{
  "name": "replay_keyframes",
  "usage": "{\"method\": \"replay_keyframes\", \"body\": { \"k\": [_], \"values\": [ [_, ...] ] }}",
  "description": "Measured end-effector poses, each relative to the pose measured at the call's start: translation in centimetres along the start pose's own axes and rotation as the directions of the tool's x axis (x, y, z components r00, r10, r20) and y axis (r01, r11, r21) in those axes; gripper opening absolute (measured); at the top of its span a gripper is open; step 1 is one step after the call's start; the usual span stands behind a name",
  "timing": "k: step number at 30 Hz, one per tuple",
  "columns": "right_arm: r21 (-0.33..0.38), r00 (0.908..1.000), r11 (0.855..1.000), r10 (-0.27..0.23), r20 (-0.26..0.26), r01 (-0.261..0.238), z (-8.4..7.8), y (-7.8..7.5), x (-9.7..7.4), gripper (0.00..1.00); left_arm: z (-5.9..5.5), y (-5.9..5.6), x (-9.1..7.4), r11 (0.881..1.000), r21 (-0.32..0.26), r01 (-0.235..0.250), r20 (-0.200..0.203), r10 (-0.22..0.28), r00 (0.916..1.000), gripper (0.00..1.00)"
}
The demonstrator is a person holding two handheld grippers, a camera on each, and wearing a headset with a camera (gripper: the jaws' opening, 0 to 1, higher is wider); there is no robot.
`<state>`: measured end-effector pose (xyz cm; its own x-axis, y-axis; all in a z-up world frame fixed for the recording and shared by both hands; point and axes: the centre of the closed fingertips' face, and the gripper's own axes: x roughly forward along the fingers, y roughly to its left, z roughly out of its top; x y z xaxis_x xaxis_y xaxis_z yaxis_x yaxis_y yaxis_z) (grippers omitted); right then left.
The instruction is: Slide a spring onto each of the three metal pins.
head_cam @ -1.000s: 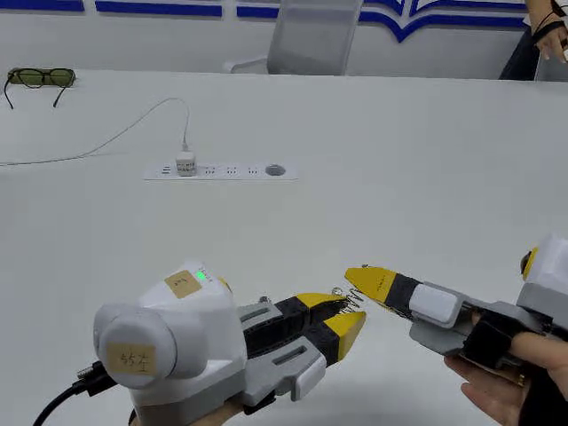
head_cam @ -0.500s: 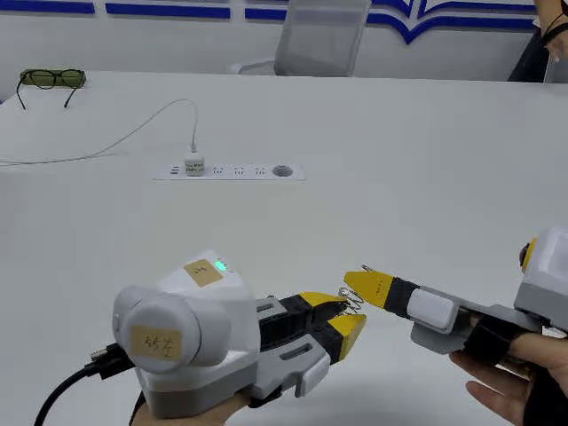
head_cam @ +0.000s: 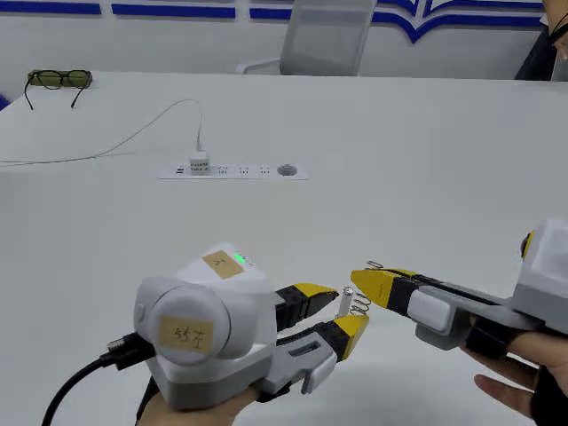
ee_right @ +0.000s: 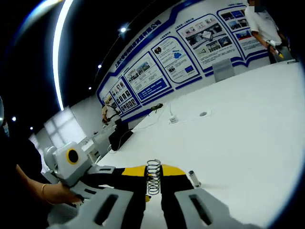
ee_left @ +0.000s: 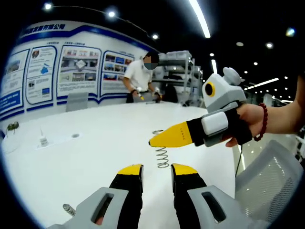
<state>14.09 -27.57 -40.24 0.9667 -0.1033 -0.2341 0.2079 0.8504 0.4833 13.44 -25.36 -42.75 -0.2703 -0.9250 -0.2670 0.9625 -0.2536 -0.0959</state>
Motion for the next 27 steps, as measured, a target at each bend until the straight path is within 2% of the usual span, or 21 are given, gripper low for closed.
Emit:
{"method": "replay_keyframes", "body": {
  "k": [7,14,27],
  "values": [
    [-0.067,0.9997,0.998,-0.015,0.017,0.016,0.9,-1.0,0.5,0.11,-0.6,0.1,-0.1,0.999,0.018,-0.029,-0.034,0.030,0.9990,0.29],
    [-0.109,0.9991,0.993,-0.035,0.026,0.038,1.3,-1.9,1.4,0.11,-1.0,0.8,-0.6,0.997,0.018,-0.071,-0.055,0.072,0.9959,0.33],
    [-0.155,0.9961,0.984,-0.086,0.021,0.088,1.1,-3.8,3.0,0.12,-1.0,1.9,-1.7,0.991,-0.001,-0.131,-0.062,0.130,0.9896,0.40]
  ]
}}
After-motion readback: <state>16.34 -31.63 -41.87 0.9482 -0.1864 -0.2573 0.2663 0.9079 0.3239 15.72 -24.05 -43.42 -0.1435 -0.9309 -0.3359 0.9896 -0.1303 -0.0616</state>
